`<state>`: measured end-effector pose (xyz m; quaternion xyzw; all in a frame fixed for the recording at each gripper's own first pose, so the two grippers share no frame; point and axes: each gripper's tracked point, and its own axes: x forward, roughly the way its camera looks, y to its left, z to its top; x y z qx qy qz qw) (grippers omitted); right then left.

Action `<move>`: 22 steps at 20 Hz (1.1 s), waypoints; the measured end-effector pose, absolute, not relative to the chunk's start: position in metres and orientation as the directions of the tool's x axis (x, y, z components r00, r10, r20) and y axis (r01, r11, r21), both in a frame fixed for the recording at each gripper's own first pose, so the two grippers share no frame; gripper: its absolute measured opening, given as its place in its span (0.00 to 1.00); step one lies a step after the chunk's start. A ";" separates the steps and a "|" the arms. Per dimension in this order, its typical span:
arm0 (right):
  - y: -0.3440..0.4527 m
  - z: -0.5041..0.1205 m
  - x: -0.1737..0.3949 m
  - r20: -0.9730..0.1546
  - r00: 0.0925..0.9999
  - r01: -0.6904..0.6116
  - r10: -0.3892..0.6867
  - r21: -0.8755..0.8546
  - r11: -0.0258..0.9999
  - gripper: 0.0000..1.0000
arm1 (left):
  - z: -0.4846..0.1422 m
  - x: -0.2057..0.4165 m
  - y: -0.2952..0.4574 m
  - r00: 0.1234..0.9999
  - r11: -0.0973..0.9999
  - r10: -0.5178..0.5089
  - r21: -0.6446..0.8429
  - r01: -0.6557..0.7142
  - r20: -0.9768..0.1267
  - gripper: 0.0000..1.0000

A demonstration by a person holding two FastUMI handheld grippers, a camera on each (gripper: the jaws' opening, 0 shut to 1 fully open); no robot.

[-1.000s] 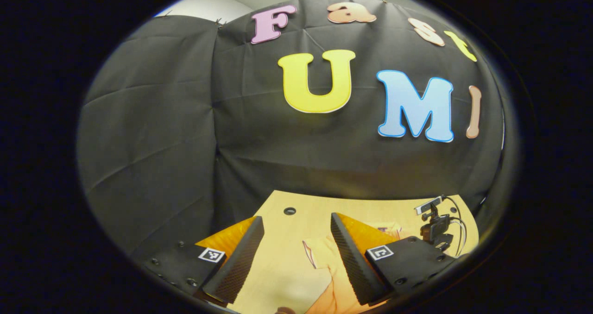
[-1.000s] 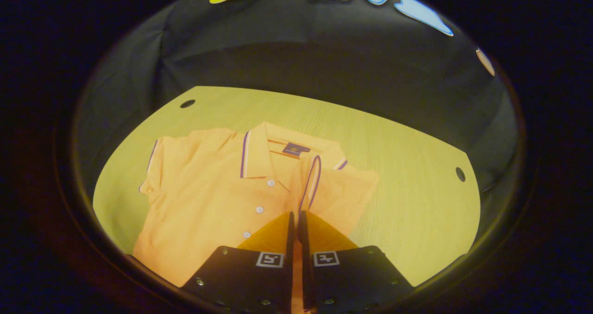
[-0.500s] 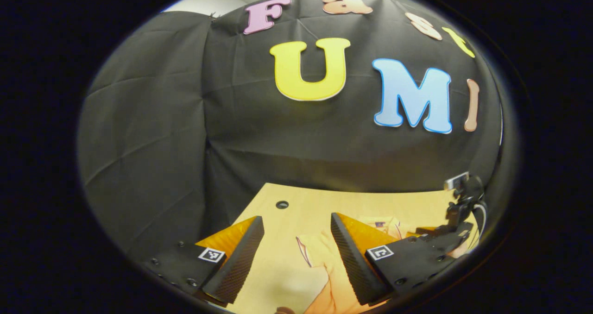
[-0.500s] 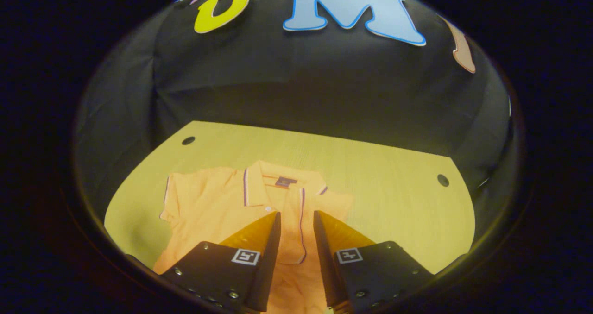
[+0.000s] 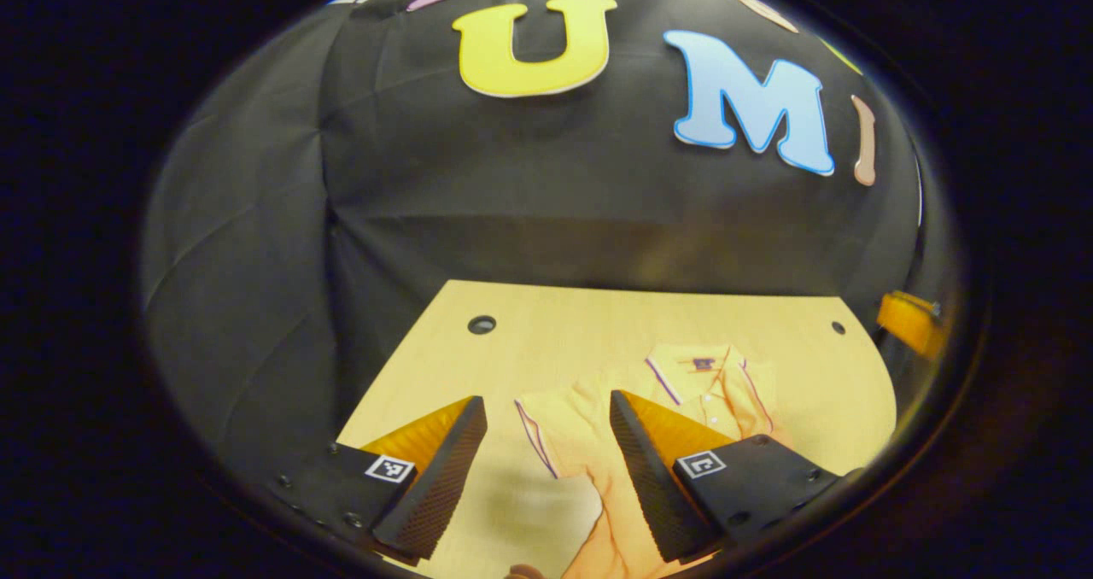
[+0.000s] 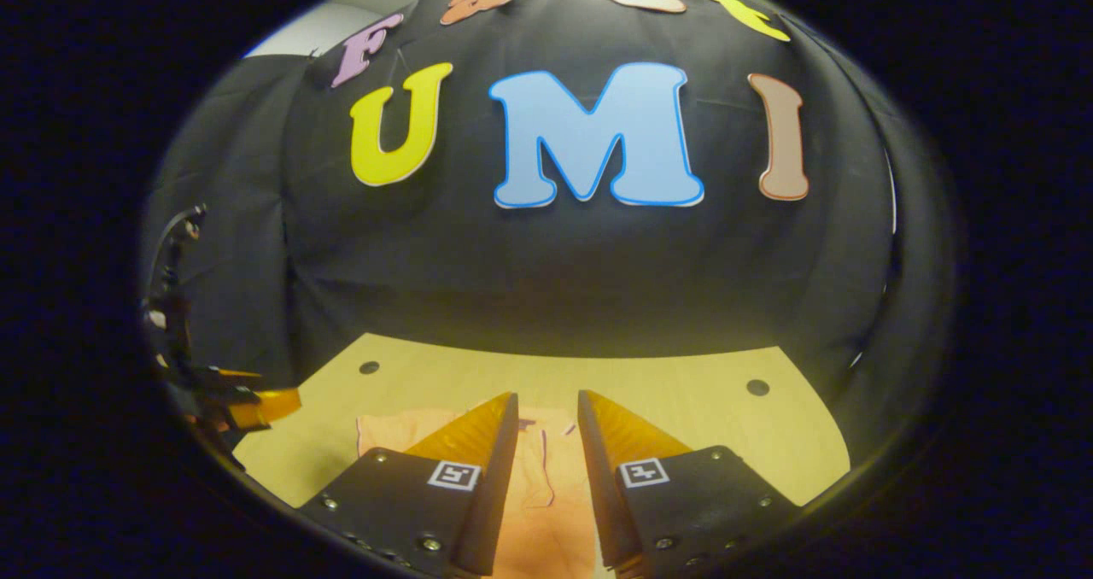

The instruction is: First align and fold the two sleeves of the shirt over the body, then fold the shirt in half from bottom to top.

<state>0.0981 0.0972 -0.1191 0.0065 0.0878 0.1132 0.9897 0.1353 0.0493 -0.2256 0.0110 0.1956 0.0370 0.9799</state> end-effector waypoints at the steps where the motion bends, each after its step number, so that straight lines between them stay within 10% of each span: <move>1: 0.095 -0.112 0.090 -0.143 0.966 -0.212 0.216 0.040 0.976 0.45 | -0.239 0.140 0.051 0.913 0.997 0.072 0.047 -0.058 -0.402 0.96; 22: 0.012 -0.072 0.032 -0.089 0.996 0.015 -0.010 0.054 0.998 0.47 | -0.414 0.203 0.063 0.749 0.995 0.086 0.016 -0.100 -0.657 0.97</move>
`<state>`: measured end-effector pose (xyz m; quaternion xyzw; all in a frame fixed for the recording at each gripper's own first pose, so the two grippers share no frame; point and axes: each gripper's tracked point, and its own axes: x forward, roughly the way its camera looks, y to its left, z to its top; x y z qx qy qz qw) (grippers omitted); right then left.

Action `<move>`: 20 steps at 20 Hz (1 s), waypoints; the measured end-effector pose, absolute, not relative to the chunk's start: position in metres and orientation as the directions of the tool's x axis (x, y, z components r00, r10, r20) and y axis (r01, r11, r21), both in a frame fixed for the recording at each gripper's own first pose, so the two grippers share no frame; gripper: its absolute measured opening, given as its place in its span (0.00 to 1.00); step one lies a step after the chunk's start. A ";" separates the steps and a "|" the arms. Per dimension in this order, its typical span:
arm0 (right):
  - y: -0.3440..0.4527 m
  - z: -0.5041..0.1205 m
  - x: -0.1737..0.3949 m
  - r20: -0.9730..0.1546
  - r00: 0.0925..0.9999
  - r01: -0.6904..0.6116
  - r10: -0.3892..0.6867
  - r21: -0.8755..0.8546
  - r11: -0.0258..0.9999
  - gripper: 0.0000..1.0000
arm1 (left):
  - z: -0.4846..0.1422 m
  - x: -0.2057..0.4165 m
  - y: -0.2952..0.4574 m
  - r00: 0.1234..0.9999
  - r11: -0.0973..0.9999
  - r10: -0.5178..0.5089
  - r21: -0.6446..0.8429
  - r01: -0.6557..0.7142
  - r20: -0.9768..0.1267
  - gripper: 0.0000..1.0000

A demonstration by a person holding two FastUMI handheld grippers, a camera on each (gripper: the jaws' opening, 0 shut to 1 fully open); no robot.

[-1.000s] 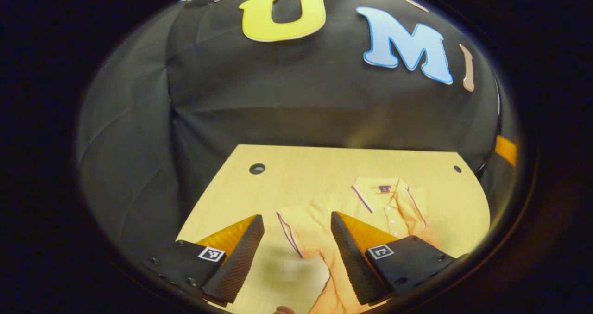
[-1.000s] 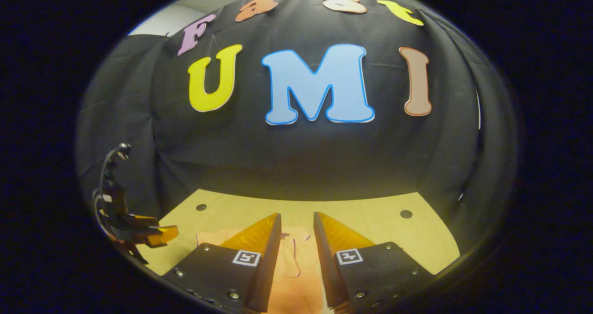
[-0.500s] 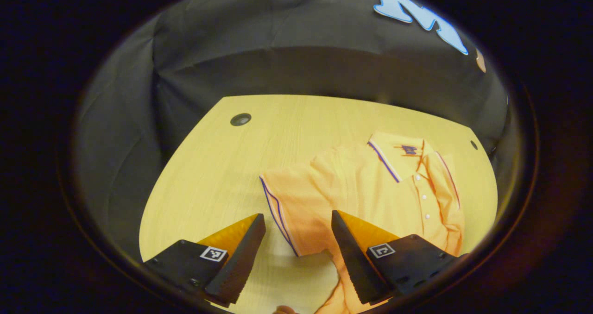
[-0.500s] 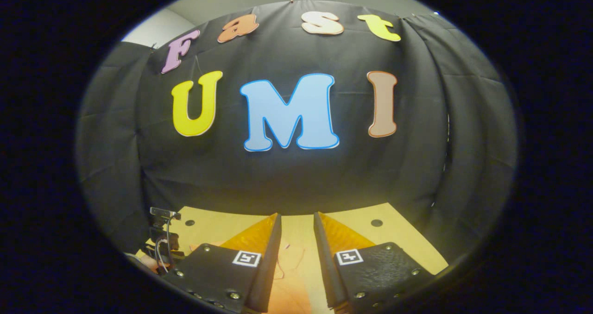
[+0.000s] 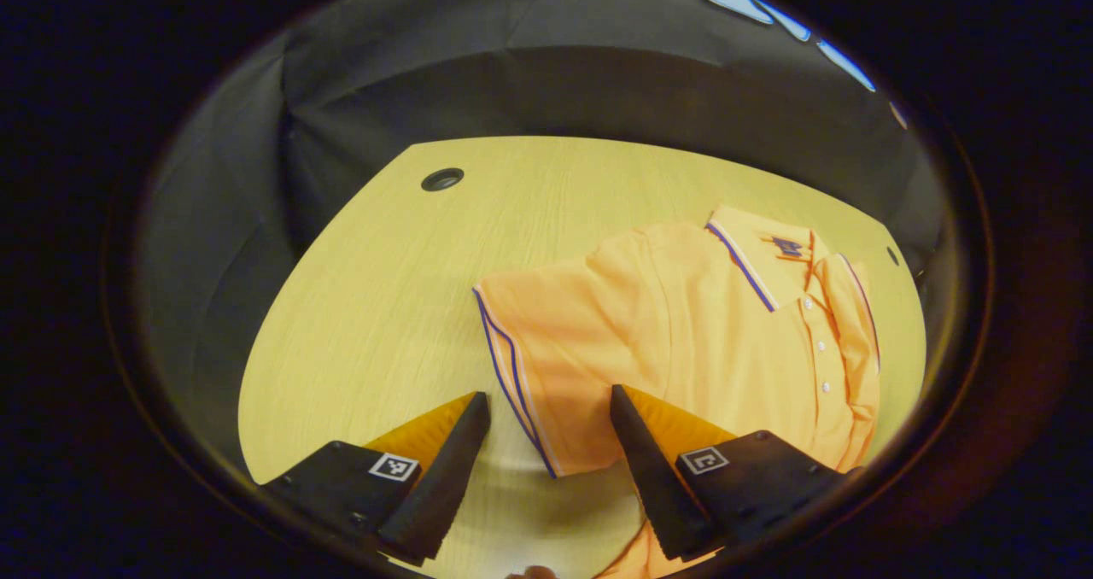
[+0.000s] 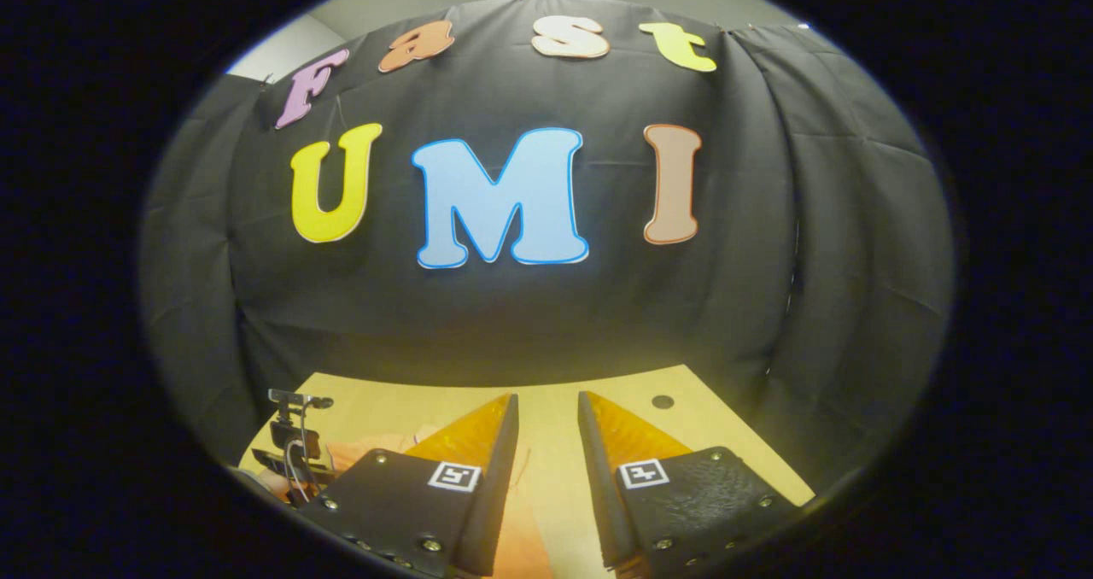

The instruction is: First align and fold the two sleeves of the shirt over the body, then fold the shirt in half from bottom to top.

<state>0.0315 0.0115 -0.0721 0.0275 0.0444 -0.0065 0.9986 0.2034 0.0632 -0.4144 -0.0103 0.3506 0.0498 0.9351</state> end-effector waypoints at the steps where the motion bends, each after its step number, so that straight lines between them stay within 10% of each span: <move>1: 0.012 -0.072 0.032 -0.090 0.996 0.015 -0.009 0.058 0.998 0.47 | -0.417 0.202 0.064 0.745 0.995 0.086 0.016 -0.100 -0.662 0.97; 4: 0.014 -0.075 0.035 -0.095 0.995 0.008 -0.003 0.059 0.998 0.45 | -0.416 0.206 0.061 0.752 0.996 0.073 0.015 -0.083 -0.655 0.96; 10: 0.019 -0.078 0.038 -0.103 0.995 -0.003 0.009 0.064 0.998 0.47 | -0.415 0.212 0.056 0.761 0.993 0.109 0.040 -0.108 -0.639 0.17; 20: 0.009 -0.086 0.039 -0.122 0.992 0.017 -0.007 0.078 0.997 0.45 | -0.390 0.218 0.058 0.793 0.986 0.159 0.132 -0.099 -0.588 0.09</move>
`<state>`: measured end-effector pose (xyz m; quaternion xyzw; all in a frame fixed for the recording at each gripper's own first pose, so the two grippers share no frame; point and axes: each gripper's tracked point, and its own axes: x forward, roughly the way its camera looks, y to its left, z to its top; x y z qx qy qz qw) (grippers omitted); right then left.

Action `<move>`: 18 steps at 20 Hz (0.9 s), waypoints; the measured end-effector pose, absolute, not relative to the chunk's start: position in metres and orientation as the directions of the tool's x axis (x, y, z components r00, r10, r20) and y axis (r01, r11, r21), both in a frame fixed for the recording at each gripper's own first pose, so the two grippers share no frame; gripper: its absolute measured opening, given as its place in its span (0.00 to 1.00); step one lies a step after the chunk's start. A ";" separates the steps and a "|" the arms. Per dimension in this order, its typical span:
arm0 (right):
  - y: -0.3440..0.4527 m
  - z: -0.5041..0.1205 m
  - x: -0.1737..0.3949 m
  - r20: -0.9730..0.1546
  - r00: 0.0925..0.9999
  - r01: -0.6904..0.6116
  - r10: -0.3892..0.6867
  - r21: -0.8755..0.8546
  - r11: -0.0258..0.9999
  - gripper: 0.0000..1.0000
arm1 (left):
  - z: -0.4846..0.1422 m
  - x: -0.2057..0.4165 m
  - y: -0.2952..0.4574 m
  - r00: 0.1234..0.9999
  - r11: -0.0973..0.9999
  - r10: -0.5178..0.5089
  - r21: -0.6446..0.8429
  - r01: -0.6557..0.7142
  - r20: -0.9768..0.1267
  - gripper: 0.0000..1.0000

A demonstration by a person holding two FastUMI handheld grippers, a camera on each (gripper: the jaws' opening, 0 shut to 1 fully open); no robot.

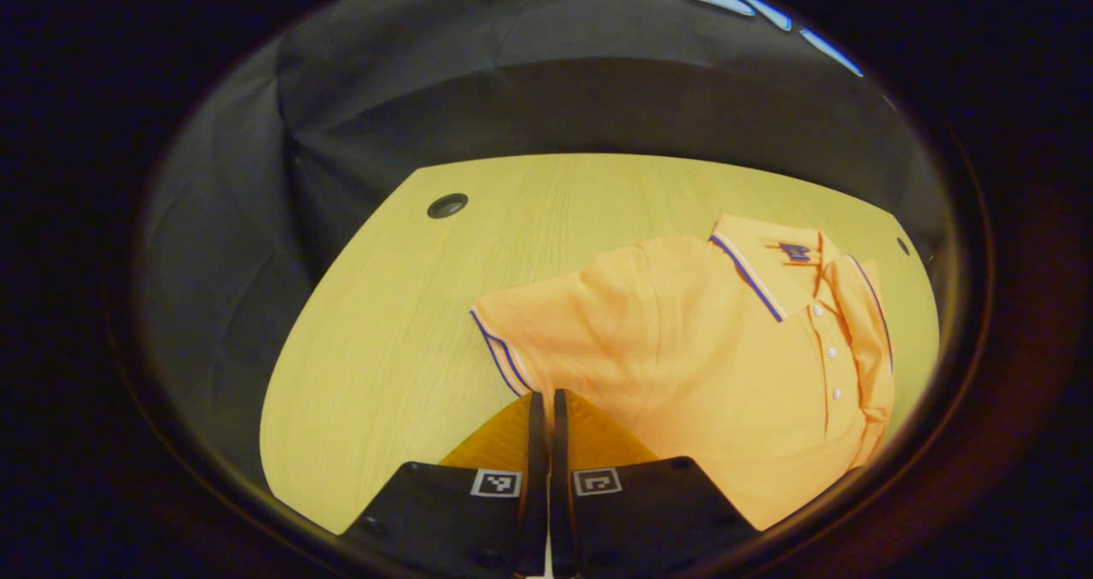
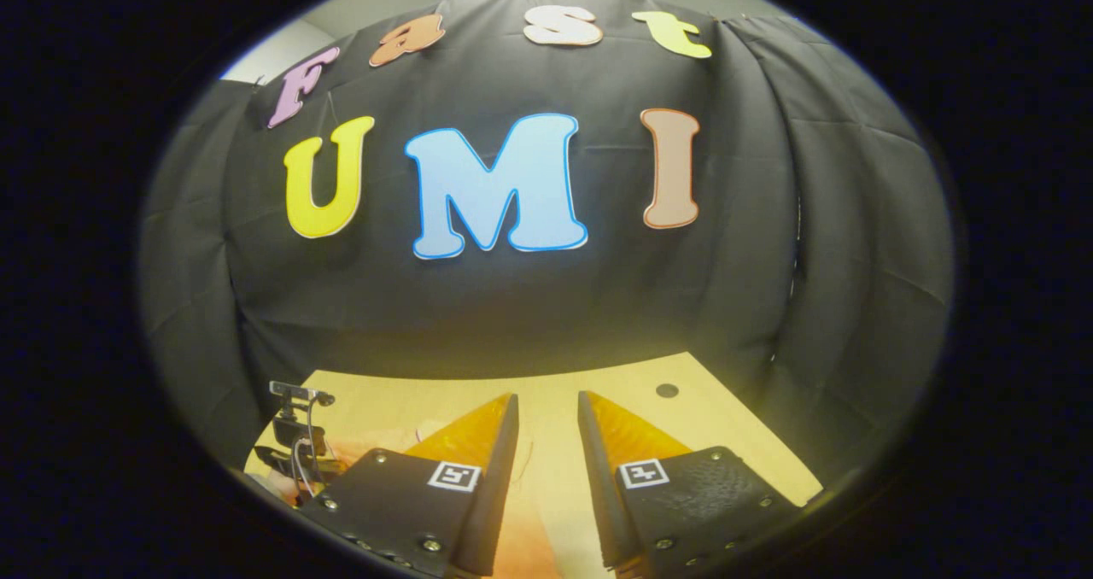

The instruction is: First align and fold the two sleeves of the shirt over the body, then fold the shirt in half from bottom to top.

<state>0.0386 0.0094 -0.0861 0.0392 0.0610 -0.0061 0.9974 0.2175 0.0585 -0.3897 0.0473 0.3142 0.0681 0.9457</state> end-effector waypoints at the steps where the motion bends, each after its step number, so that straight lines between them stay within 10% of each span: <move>1: 0.009 -0.088 0.038 -0.124 0.992 0.020 -0.010 0.080 0.997 0.45 | -0.382 0.220 0.052 0.806 0.985 0.154 0.148 -0.083 -0.571 0.08; 18: -0.016 -0.107 0.026 -0.162 0.984 0.087 -0.067 0.117 0.989 0.45 | -0.374 0.191 -0.132 0.828 0.881 -0.141 0.312 0.355 -0.542 0.09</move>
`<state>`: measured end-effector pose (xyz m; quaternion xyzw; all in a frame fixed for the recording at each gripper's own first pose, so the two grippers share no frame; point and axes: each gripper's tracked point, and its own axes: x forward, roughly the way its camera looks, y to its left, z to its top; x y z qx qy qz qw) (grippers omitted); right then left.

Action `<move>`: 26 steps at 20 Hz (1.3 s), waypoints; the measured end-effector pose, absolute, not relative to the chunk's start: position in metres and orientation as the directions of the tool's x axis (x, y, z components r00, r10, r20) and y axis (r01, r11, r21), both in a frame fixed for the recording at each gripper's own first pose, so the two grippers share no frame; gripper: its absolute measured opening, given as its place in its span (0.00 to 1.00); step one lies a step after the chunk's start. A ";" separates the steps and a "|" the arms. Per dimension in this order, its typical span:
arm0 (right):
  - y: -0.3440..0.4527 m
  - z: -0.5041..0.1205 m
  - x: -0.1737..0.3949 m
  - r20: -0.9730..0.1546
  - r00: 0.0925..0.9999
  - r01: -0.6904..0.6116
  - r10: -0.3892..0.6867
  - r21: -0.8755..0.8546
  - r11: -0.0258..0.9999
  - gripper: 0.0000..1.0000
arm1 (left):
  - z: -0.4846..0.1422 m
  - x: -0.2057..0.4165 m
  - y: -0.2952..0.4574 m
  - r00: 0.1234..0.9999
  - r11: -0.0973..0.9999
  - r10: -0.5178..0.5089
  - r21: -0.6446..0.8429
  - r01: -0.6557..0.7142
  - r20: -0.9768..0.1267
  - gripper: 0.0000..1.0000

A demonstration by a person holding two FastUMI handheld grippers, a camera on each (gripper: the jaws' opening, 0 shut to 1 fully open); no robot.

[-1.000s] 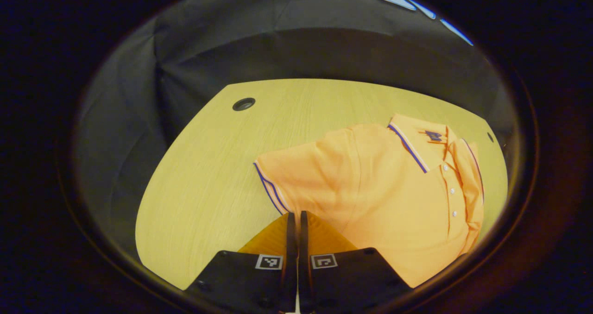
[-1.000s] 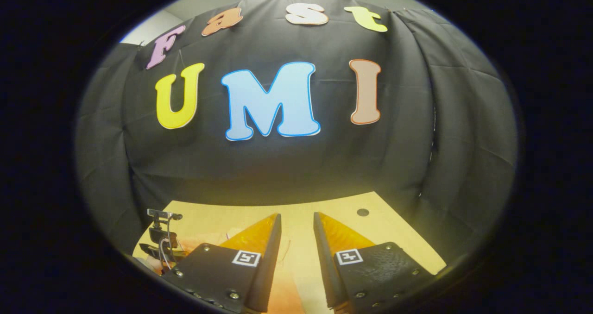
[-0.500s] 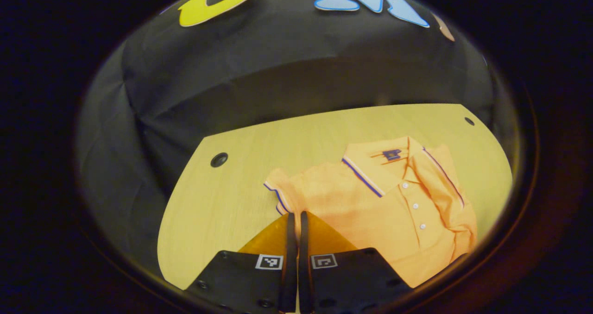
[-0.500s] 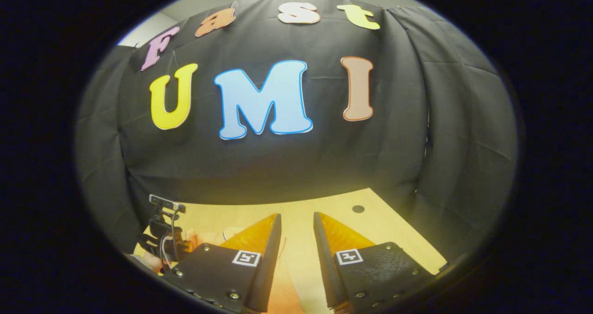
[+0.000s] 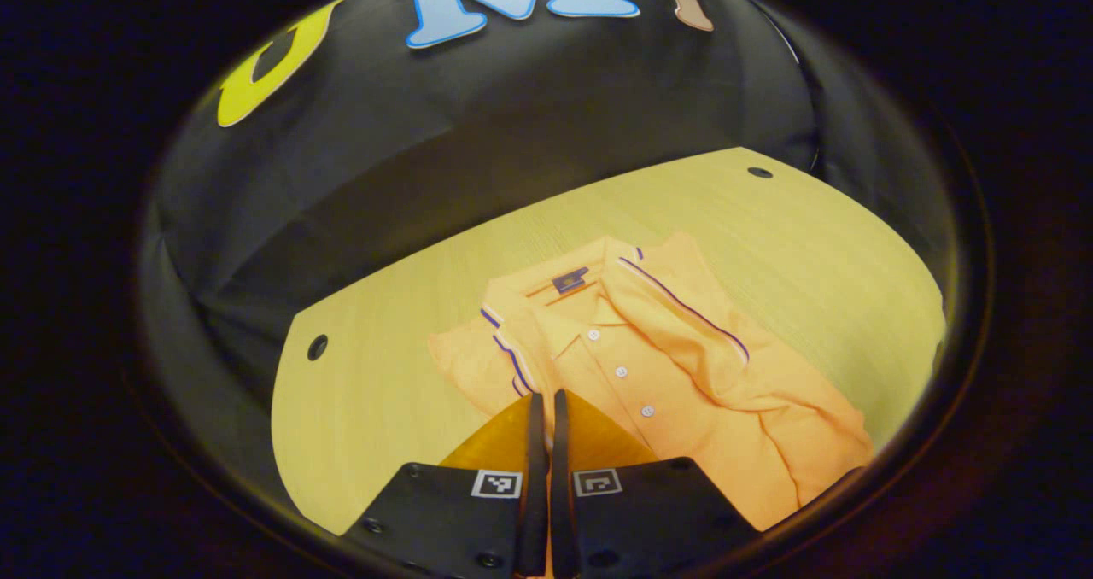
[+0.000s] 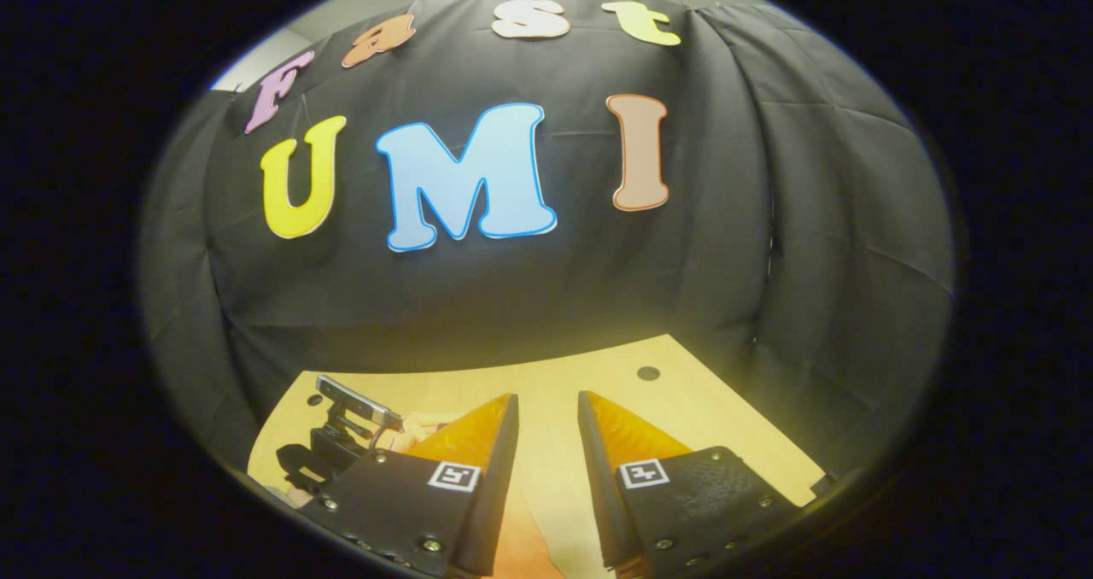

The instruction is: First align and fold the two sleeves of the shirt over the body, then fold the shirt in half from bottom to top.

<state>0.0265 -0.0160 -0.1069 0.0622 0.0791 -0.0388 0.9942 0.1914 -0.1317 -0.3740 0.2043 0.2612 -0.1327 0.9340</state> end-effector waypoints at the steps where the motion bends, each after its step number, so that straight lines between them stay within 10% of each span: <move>1: -0.017 -0.109 0.026 -0.164 0.984 0.091 -0.071 0.118 0.989 0.45 | -0.380 0.192 -0.134 0.821 0.878 -0.137 0.317 0.360 -0.554 0.09; 7: -0.023 -0.117 0.024 -0.184 0.979 0.106 -0.082 0.129 0.986 0.45 | -0.394 0.183 -0.144 0.770 0.881 -0.184 0.245 0.405 -0.610 0.29; 10: -0.020 -0.121 0.026 -0.193 0.978 0.100 -0.075 0.128 0.987 0.45 | -0.385 0.176 -0.144 0.773 0.890 -0.206 0.213 0.403 -0.600 0.82; 12: -0.016 -0.128 0.027 -0.205 0.977 0.089 -0.062 0.123 0.988 0.43 | -0.372 0.169 -0.144 0.780 0.897 -0.227 0.187 0.400 -0.583 1.00; 26: 0.023 -0.268 -0.011 -0.566 0.821 -0.017 0.081 0.118 0.993 0.46 | -0.355 0.044 -0.090 0.701 0.944 -0.208 0.048 0.326 -0.682 0.95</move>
